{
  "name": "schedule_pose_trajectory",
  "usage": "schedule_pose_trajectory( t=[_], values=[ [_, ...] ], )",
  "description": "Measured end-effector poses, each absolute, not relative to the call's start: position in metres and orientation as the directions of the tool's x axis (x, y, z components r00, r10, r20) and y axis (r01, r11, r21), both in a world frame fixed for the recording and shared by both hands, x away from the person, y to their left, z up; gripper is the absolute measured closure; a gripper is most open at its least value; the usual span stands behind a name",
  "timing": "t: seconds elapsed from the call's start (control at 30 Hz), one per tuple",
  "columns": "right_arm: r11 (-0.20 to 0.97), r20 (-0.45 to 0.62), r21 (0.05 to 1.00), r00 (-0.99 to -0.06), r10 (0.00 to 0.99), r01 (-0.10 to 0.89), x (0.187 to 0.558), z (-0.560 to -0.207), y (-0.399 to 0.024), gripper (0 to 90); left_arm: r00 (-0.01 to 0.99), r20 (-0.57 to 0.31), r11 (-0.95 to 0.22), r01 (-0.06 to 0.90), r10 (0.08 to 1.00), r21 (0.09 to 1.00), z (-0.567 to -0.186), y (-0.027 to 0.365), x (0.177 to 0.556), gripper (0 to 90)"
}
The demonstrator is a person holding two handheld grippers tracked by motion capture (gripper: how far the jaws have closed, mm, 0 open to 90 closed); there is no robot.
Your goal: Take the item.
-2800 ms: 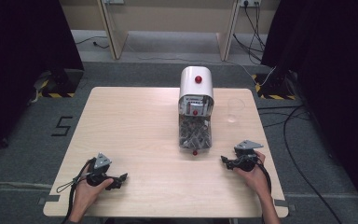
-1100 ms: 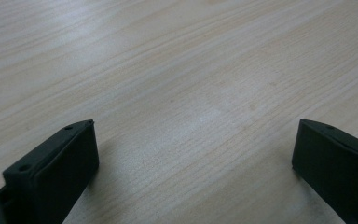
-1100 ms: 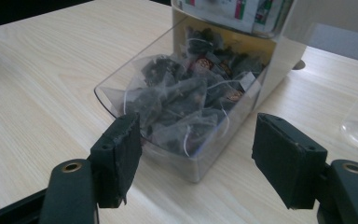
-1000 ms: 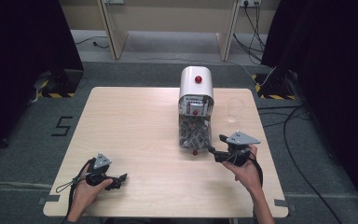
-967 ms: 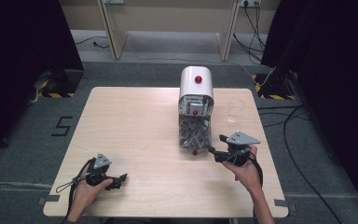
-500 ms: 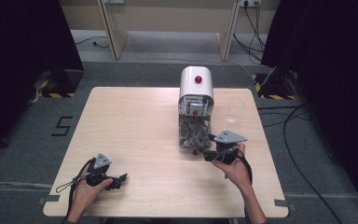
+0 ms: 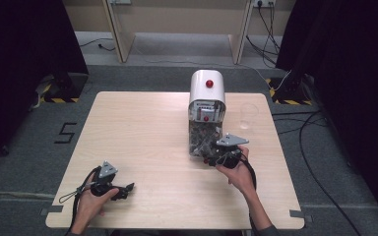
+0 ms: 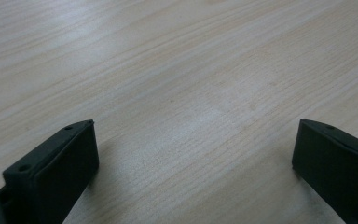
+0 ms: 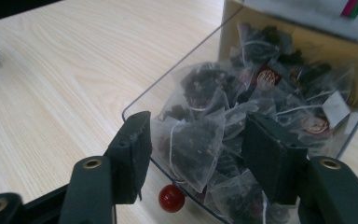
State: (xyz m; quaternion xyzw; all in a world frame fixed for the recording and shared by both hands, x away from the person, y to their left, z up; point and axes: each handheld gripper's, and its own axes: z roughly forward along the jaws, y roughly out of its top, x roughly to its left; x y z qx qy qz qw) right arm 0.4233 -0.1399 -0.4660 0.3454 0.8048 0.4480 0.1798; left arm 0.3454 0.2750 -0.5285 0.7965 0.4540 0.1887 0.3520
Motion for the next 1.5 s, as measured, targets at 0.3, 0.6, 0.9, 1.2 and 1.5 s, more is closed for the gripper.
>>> schedule_pose_trajectory(
  t=[0.3, 0.6, 0.9, 1.2, 1.5],
  values=[
    [0.318, 0.082, 0.828, -0.661, 0.746, 0.462, 0.430, -0.476, -0.142, 64.8, 0.517, -0.019, -0.340, 0.590, 0.856, 0.732, -0.528, 0.275, 0.345, 0.0],
    [0.324, 0.033, 0.856, -0.668, 0.743, 0.403, 0.425, -0.470, -0.145, 84.2, 0.517, -0.019, -0.340, 0.590, 0.856, 0.732, -0.528, 0.275, 0.345, 0.0],
    [0.322, -0.021, 0.888, -0.670, 0.742, 0.329, 0.418, -0.452, -0.150, 86.2, 0.517, -0.019, -0.340, 0.590, 0.856, 0.732, -0.528, 0.275, 0.345, 0.0],
    [0.325, -0.053, 0.900, -0.669, 0.741, 0.289, 0.417, -0.441, -0.154, 90.0, 0.517, -0.019, -0.340, 0.590, 0.856, 0.732, -0.528, 0.275, 0.345, 0.0],
    [0.297, -0.053, 0.918, -0.664, 0.746, 0.261, 0.420, -0.432, -0.157, 90.0, 0.517, -0.019, -0.340, 0.590, 0.856, 0.732, -0.528, 0.275, 0.345, 0.0]
  ],
)
